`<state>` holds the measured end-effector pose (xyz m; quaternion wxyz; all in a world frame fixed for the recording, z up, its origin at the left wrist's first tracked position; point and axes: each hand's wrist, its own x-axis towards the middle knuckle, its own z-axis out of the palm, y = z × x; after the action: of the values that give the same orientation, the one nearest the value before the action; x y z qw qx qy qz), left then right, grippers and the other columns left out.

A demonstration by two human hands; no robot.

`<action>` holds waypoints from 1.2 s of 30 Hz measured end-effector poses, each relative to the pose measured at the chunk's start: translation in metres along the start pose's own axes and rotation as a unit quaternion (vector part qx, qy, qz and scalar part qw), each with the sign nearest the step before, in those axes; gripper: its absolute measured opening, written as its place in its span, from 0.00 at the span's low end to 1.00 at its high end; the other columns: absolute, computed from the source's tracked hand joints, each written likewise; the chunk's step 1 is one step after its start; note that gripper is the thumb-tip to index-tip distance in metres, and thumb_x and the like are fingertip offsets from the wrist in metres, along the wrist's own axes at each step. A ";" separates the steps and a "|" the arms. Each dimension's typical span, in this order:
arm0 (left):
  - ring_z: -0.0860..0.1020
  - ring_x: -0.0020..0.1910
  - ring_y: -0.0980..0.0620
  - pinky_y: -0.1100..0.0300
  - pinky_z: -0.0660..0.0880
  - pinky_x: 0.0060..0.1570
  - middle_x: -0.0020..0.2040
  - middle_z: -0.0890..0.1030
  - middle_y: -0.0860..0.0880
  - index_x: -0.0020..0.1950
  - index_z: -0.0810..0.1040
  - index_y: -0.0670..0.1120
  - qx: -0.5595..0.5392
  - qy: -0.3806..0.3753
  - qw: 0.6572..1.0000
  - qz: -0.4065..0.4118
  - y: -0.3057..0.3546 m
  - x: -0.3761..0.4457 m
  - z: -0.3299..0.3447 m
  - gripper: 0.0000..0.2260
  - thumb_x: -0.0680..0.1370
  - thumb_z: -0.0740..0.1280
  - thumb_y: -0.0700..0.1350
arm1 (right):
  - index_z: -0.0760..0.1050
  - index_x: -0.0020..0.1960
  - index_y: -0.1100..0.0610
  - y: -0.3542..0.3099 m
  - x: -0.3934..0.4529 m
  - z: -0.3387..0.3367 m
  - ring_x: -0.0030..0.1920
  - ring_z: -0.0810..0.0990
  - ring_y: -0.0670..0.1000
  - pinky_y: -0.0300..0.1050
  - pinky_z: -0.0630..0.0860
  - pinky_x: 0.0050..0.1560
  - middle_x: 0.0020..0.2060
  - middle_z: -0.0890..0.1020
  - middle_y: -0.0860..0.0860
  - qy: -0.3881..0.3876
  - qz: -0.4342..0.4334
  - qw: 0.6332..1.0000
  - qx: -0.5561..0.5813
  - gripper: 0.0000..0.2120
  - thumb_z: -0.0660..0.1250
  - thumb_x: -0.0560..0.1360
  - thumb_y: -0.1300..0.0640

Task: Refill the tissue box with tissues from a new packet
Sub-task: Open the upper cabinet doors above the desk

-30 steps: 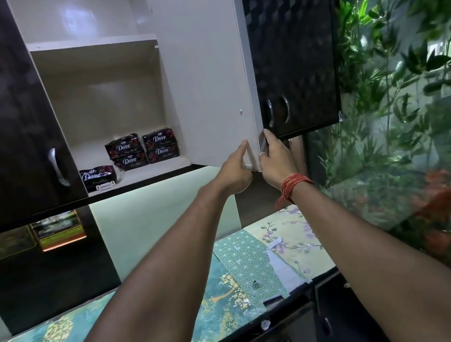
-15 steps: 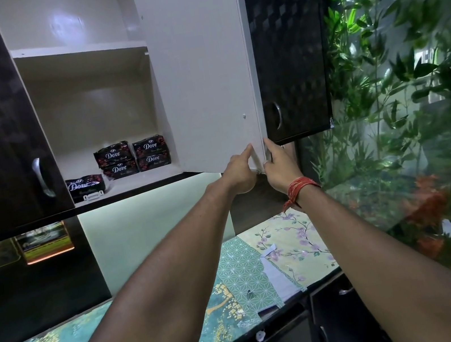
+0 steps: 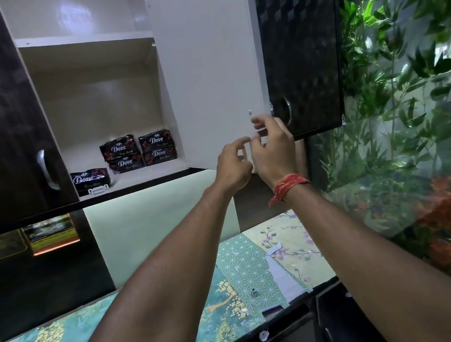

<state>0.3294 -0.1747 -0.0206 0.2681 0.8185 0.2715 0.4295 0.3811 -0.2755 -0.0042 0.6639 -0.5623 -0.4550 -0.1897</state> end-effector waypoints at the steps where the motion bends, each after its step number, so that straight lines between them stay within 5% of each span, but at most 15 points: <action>1: 0.81 0.58 0.47 0.49 0.81 0.55 0.63 0.80 0.46 0.68 0.76 0.50 -0.036 0.000 0.999 -0.005 0.000 -0.004 -0.007 0.23 0.73 0.69 0.36 | 0.77 0.59 0.59 -0.009 0.000 0.007 0.52 0.79 0.50 0.31 0.72 0.48 0.55 0.80 0.55 -0.011 -0.001 1.000 0.015 0.14 0.62 0.75 0.67; 3: 0.80 0.58 0.48 0.55 0.81 0.53 0.61 0.81 0.46 0.67 0.76 0.46 -0.091 -0.007 0.996 -0.001 -0.001 -0.011 -0.024 0.21 0.75 0.68 0.36 | 0.77 0.58 0.59 -0.025 0.001 0.025 0.53 0.79 0.49 0.28 0.72 0.48 0.55 0.81 0.54 -0.031 0.012 0.998 0.052 0.13 0.62 0.75 0.66; 7: 0.80 0.59 0.50 0.54 0.81 0.55 0.57 0.84 0.48 0.63 0.79 0.46 -0.099 0.006 0.995 -0.022 -0.025 -0.018 -0.070 0.20 0.74 0.65 0.31 | 0.76 0.59 0.57 -0.044 -0.007 0.073 0.54 0.79 0.50 0.43 0.79 0.54 0.56 0.81 0.53 -0.073 0.055 0.991 0.100 0.15 0.61 0.75 0.66; 10: 0.81 0.56 0.48 0.52 0.82 0.51 0.59 0.82 0.44 0.67 0.76 0.45 -0.073 0.097 0.989 -0.083 -0.054 -0.015 -0.122 0.26 0.72 0.61 0.28 | 0.76 0.59 0.58 -0.053 -0.016 0.115 0.54 0.79 0.51 0.46 0.78 0.55 0.55 0.81 0.54 -0.103 0.065 0.985 0.119 0.15 0.60 0.75 0.66; 15: 0.81 0.54 0.50 0.59 0.78 0.54 0.54 0.83 0.47 0.62 0.79 0.46 0.013 0.343 0.932 -0.119 -0.102 -0.020 -0.222 0.18 0.75 0.64 0.32 | 0.77 0.60 0.57 -0.072 -0.034 0.204 0.54 0.79 0.52 0.50 0.78 0.58 0.53 0.82 0.54 -0.173 0.090 0.968 0.161 0.14 0.62 0.75 0.64; 19: 0.79 0.56 0.51 0.70 0.73 0.50 0.60 0.79 0.47 0.62 0.78 0.48 0.050 0.442 0.889 -0.109 -0.138 -0.022 -0.297 0.15 0.77 0.66 0.37 | 0.76 0.61 0.58 -0.099 -0.036 0.287 0.55 0.80 0.53 0.46 0.78 0.56 0.54 0.82 0.54 -0.241 0.111 0.942 0.204 0.15 0.63 0.76 0.65; 23: 0.77 0.61 0.51 0.66 0.71 0.51 0.66 0.75 0.47 0.68 0.74 0.48 0.088 0.434 0.885 -0.143 -0.174 -0.011 -0.353 0.18 0.78 0.68 0.39 | 0.74 0.63 0.60 -0.127 -0.030 0.366 0.56 0.79 0.53 0.44 0.75 0.57 0.58 0.81 0.57 -0.308 0.113 0.923 0.202 0.15 0.63 0.77 0.64; 28: 0.79 0.58 0.50 0.63 0.75 0.50 0.60 0.81 0.48 0.67 0.76 0.46 0.112 0.352 0.916 -0.153 -0.211 0.012 -0.375 0.15 0.80 0.65 0.40 | 0.73 0.65 0.61 -0.143 -0.017 0.433 0.62 0.77 0.56 0.52 0.73 0.66 0.62 0.79 0.58 -0.336 0.119 0.915 0.189 0.17 0.63 0.77 0.63; 31: 0.83 0.47 0.50 0.65 0.77 0.37 0.51 0.84 0.46 0.62 0.78 0.43 0.063 0.315 0.935 -0.151 -0.218 0.021 -0.368 0.11 0.80 0.64 0.40 | 0.79 0.59 0.57 -0.130 -0.010 0.470 0.57 0.81 0.56 0.55 0.76 0.62 0.55 0.83 0.57 -0.363 0.115 0.903 0.198 0.19 0.62 0.70 0.56; 36: 0.82 0.46 0.50 0.57 0.77 0.44 0.43 0.84 0.47 0.53 0.80 0.44 0.047 0.304 0.936 -0.171 -0.223 0.021 -0.359 0.09 0.83 0.62 0.45 | 0.81 0.57 0.54 -0.134 -0.013 0.463 0.51 0.83 0.55 0.53 0.79 0.56 0.50 0.85 0.54 -0.375 0.105 0.898 0.204 0.14 0.61 0.76 0.59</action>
<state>-0.0126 0.0716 0.0162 0.2034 0.6021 0.4957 0.5920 0.0915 0.1073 0.0403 0.5600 -0.4886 -0.6374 0.2034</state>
